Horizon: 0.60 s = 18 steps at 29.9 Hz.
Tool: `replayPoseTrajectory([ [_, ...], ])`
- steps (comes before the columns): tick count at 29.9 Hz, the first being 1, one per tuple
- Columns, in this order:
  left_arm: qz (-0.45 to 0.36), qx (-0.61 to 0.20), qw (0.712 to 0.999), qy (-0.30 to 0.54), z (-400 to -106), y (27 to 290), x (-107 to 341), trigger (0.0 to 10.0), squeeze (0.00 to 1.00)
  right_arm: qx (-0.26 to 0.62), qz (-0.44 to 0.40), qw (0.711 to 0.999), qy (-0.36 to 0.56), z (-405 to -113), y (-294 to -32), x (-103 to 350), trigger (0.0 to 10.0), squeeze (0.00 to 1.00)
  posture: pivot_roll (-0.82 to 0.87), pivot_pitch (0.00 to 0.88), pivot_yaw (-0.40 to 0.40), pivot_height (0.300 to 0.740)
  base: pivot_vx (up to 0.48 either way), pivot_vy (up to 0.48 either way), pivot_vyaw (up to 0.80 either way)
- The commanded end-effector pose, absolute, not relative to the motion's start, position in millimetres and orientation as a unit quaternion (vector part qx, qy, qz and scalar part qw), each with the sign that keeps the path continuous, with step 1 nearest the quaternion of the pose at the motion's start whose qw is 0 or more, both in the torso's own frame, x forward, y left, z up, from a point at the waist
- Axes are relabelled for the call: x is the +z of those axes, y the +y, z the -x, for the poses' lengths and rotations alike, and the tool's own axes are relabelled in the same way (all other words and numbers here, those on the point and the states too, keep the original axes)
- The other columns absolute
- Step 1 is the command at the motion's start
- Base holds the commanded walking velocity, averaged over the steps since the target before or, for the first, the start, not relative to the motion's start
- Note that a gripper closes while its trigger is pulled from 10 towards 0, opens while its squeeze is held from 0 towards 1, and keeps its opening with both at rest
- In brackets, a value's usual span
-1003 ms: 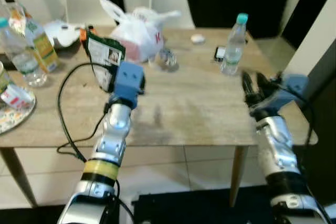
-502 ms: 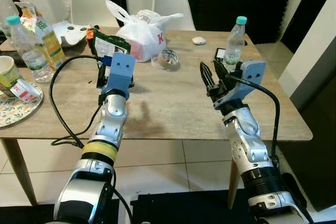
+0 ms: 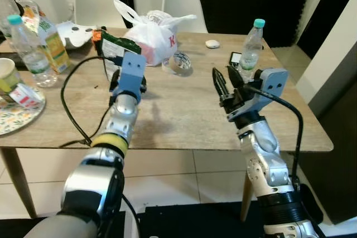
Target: Restocking fridge
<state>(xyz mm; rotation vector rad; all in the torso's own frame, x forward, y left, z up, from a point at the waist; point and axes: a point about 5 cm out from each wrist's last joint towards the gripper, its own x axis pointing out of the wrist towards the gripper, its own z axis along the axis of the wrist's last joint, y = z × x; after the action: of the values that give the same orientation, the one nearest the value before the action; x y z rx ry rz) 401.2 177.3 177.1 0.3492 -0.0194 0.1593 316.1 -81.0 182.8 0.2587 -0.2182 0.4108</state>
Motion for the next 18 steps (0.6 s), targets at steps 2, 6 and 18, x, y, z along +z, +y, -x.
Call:
replayPoseTrajectory([
  [2, -0.187, 0.086, 0.979, -0.008, -402, 184, 179, 10.0, 0.00, 0.196, -0.136, 0.965, -0.112, -310, -84, 188, 10.0, 0.00, -0.05, 0.050, -0.037, 0.740, 0.000, 0.000, 0.00],
  [6, -0.192, 0.086, 0.978, -0.009, -404, 186, 181, 10.0, 0.00, 0.193, -0.142, 0.964, -0.115, -305, -84, 191, 10.0, 0.00, -0.07, 0.071, -0.029, 0.740, 0.000, 0.000, 0.00],
  [18, -0.230, 0.155, 0.960, -0.037, -403, 205, 192, 10.0, 0.00, 0.220, -0.146, 0.959, -0.099, -282, -78, 197, 10.0, 0.00, -0.11, 0.195, -0.055, 0.740, 0.000, 0.000, 0.00],
])
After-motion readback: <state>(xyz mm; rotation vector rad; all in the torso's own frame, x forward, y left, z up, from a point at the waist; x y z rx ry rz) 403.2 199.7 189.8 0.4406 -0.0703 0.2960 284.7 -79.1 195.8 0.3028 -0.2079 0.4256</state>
